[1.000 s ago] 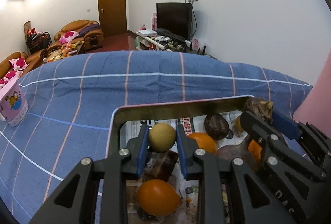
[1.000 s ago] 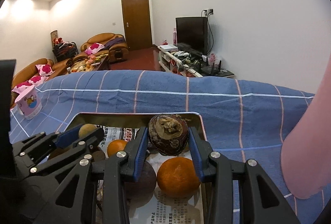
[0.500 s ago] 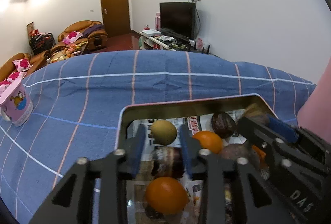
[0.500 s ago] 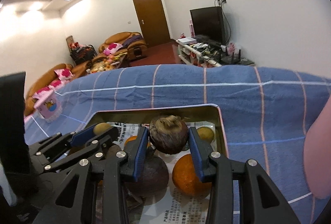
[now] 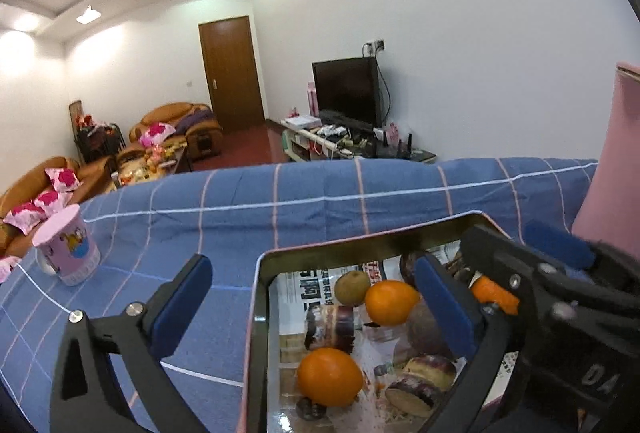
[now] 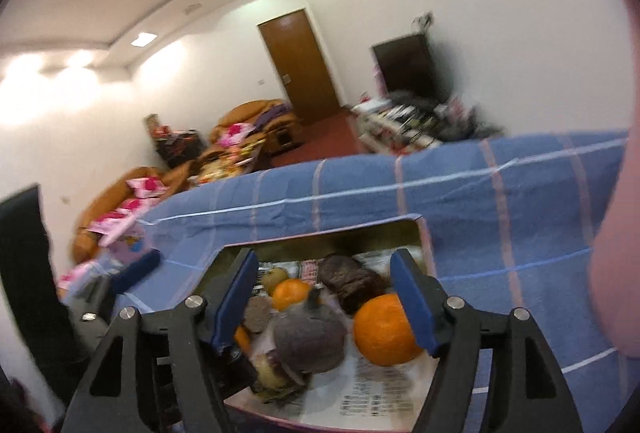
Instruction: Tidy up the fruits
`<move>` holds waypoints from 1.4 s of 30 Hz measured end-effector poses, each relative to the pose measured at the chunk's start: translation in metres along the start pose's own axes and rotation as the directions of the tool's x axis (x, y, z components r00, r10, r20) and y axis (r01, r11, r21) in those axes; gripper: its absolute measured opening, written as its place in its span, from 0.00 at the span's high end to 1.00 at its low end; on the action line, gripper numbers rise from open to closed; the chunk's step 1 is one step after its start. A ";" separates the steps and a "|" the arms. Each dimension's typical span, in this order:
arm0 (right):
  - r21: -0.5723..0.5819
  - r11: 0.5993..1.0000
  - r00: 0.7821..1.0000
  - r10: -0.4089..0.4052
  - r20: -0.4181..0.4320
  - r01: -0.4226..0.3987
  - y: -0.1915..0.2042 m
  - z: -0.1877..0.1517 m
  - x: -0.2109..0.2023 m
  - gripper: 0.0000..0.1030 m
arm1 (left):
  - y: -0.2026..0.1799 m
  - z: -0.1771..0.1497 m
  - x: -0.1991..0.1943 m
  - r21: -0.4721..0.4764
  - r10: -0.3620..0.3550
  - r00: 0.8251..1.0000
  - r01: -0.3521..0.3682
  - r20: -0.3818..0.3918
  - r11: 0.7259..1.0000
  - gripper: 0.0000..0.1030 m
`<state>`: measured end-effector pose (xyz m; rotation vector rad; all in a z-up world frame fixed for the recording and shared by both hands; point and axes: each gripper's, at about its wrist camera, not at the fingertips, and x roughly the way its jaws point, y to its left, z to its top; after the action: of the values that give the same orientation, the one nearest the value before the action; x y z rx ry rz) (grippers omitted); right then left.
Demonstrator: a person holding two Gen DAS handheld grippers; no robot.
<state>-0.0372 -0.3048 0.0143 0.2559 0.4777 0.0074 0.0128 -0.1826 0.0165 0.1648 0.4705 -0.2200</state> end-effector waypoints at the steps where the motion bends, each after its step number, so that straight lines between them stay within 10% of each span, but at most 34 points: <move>1: -0.015 0.999 0.999 -0.028 0.016 0.029 0.001 0.001 -0.003 0.31 | 0.002 0.001 -0.002 -0.005 0.003 1.000 -0.003 0.005 1.000 0.00; 11: -0.073 0.961 0.933 -0.238 0.271 0.266 0.021 -0.006 -0.044 0.11 | 0.015 -0.005 -0.018 -0.036 0.019 0.998 -0.017 0.064 0.999 0.00; 42: -0.087 0.949 0.879 -0.242 0.410 0.302 0.064 -0.044 -0.105 0.11 | 0.050 -0.036 -0.072 -0.079 -0.009 0.986 0.023 0.166 0.997 0.00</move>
<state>-0.1475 -0.2391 0.0402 0.0357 0.1037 -0.2812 -0.0526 -0.1145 0.0236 0.0633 0.3148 -0.2281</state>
